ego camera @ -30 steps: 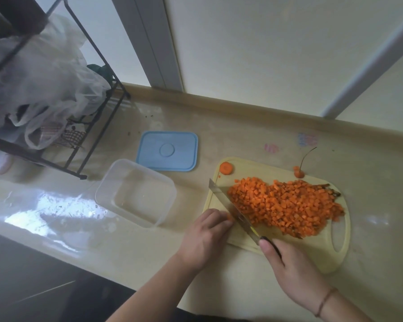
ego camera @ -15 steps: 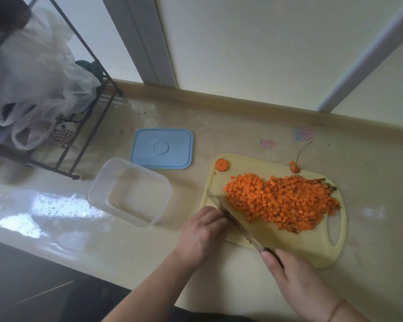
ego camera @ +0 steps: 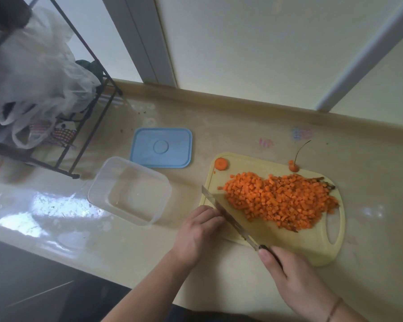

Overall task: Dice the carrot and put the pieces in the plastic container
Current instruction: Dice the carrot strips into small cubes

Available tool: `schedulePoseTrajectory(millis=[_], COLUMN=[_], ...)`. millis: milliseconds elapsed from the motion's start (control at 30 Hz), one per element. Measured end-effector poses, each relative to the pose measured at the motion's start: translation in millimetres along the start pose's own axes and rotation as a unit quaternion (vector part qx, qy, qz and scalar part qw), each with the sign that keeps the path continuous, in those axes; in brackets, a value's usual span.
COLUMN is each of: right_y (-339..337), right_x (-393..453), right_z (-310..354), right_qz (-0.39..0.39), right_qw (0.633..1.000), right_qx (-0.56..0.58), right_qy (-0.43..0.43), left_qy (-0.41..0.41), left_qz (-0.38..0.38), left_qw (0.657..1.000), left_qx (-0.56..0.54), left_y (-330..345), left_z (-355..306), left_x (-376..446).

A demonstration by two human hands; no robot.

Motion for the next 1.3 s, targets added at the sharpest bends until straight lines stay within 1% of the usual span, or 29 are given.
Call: schedulePoseTrajectory(millis=[100, 367, 500, 600, 667, 767, 833, 933, 1000, 1033, 1067, 1133, 1167, 1200, 1233, 1267, 1300], right_y=[-0.6, 11.9, 10.2, -2.7, -5.5, -3.8, -10.7, -30.1, -41.7, -46.0, -48.9, -51.0, -51.8, -52.5, -52.1, -51.6, -51.4], right_x=[-3.3, 4.5, 20.1, 16.6, 12.8, 7.3, 3.2, -4.7, -8.1, -8.4, -7.8, -5.8, -4.3, -2.8, -1.3, 0.0, 1.1], right_z=[-3.4, -3.4, 2.4, -8.4, -13.8, -10.8, -6.9, -5.1, -5.0, -4.4, -4.5, -4.3, -3.3, -1.4, 1.3, 4.5, 7.8], right_qz=[-0.002, 0.007, 0.014, -0.009, -0.010, 0.006, -0.005, -0.032, -0.051, -0.063, -0.077, -0.082, -0.083, -0.088, -0.096, -0.108, -0.121], right_qw=[1.000, 0.998, 0.999, 0.999, 0.999, 1.000, 1.000, 0.997, 0.990, 0.985, 0.979, 0.967, 0.959, 0.950, 0.942, 0.936, 0.929], right_qx=[-0.016, -0.054, -0.036, -0.022, -0.011, -0.005, -0.012, -0.059, -0.124, -0.159, -0.188, -0.242, -0.272, -0.298, -0.317, -0.328, -0.335], right_qy=[0.003, 0.006, 0.003, 0.022, 0.031, 0.023, 0.021, 0.039, 0.042, 0.034, 0.018, -0.002, -0.011, -0.026, -0.049, -0.074, -0.095], left_qy=[0.006, -0.031, -0.025, -0.021, -0.024, -0.038, -0.058, -0.067, -0.052, -0.056, -0.074, -0.117, -0.122, -0.111, -0.093, -0.080, -0.079], left_qz=[0.007, 0.003, 0.008, 0.011, 0.007, -0.011, -0.022, -0.003, 0.005, -0.008, -0.041, -0.134, -0.168, -0.179, -0.167, -0.131, -0.080], left_qw=[1.000, 0.999, 1.000, 1.000, 1.000, 0.999, 0.998, 0.997, 0.998, 0.998, 0.996, 0.983, 0.977, 0.976, 0.980, 0.987, 0.993], left_qx=[0.011, -0.006, -0.014, -0.012, -0.013, -0.019, -0.026, -0.026, -0.024, -0.029, -0.036, -0.051, -0.056, -0.056, -0.054, -0.043, -0.020], left_y=[0.8, 3.1, 6.2, 6.4, 7.4, 9.2, 9.8, 9.7, 4.8, -1.6, -11.8, -36.4, -46.2, -51.7, -53.2, -50.2, -43.2], left_z=[-2.3, 3.7, 6.2, 6.4, 7.6, 7.9, 6.0, 3.8, 1.6, 0.9, 1.4, 1.1, -2.8, -9.7, -17.8, -24.2, -26.6], left_x=[0.8, 0.1, -0.8, -0.6, 0.7, 8.9, 16.7, 18.2, 12.4, 9.1, 6.5, 4.4, 7.1, 13.0, 22.1, 32.6, 43.1])
Point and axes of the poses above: each hand's wrist, its own x-axis towards the middle knuckle, its own y-axis out of the palm, z = x × y, the point moved 8 cm from there along x, towards the middle knuckle, and after that the axes turned 1 degree about z, right-handed, at the moved point
